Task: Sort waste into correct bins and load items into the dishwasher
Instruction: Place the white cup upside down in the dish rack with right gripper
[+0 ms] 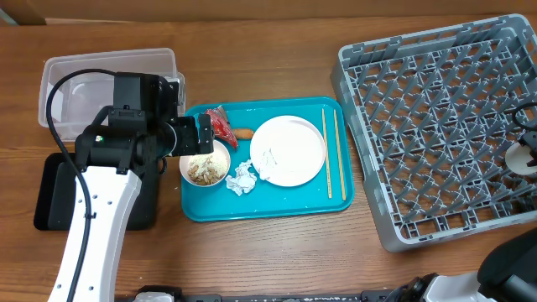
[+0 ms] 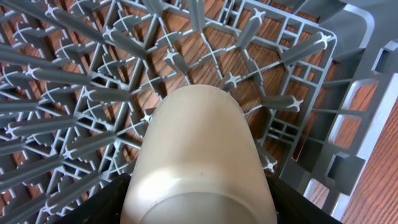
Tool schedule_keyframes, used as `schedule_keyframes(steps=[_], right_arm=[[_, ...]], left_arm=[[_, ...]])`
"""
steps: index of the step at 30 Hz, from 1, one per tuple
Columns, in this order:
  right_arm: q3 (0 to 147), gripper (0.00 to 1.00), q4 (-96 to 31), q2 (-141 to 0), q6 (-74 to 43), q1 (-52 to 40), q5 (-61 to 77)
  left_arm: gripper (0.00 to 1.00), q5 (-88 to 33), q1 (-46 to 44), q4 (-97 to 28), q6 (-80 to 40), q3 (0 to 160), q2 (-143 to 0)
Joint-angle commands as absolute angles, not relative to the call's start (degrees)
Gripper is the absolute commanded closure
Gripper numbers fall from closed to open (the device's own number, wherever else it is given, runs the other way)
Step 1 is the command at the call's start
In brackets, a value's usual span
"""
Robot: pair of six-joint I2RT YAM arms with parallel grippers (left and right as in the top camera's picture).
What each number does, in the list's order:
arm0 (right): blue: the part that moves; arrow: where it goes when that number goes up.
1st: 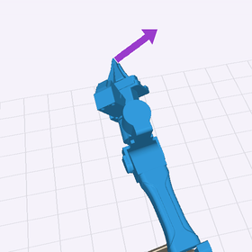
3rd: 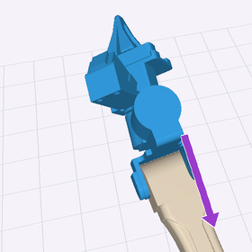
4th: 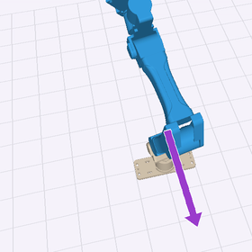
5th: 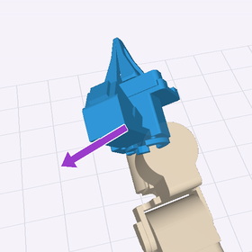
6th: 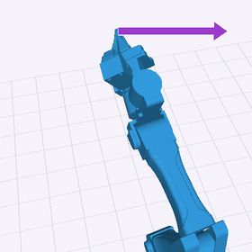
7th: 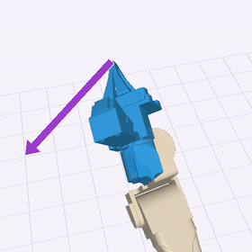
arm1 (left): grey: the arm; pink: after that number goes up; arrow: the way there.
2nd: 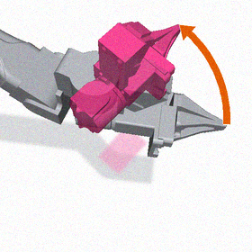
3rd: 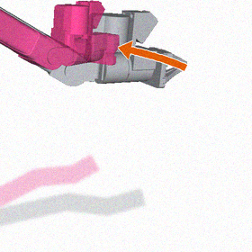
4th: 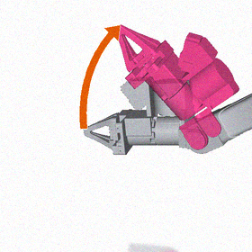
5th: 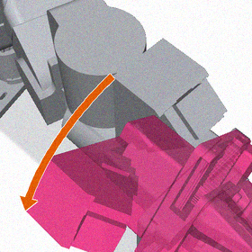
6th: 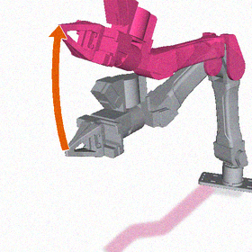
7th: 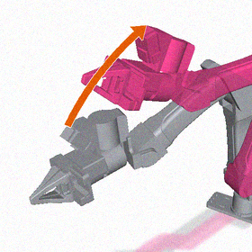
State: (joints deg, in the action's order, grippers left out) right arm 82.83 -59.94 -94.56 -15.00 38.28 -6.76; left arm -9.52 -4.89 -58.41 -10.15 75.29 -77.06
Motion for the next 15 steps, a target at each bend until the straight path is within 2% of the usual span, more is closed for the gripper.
schedule_keyframes(steps=[1, 3, 9, 13, 15], right_arm=[[81.3, 0.5, -59.4, -94.7, -15.5, 38.7, -7.7], [81.3, 0.45, -59.2, -94.7, -15.5, 38.7, -7.7], [81.3, 0.4, -58.3, -94.7, -15.5, 38.7, -7.2], [81.3, 0.31, -58.3, -94.7, -15.5, 38.7, -7.2], [81.3, 0.23, -58.3, -94.7, -15.5, 38.7, -6.3]], left_arm=[[0.0, -8.8, -5.3, -58.5, -10.3, 76.0, -77.5], [0.0, -8.8, -5.3, -58.5, -10.3, 76.0, -77.5], [0.0, -8.8, -5.3, -58.5, -10.3, 76.0, -77.5], [0.0, -8.8, -5.4, -58.5, -10.3, 76.0, -77.5], [0.0, -8.8, -5.4, -58.3, -10.3, 76.0, -77.5]])
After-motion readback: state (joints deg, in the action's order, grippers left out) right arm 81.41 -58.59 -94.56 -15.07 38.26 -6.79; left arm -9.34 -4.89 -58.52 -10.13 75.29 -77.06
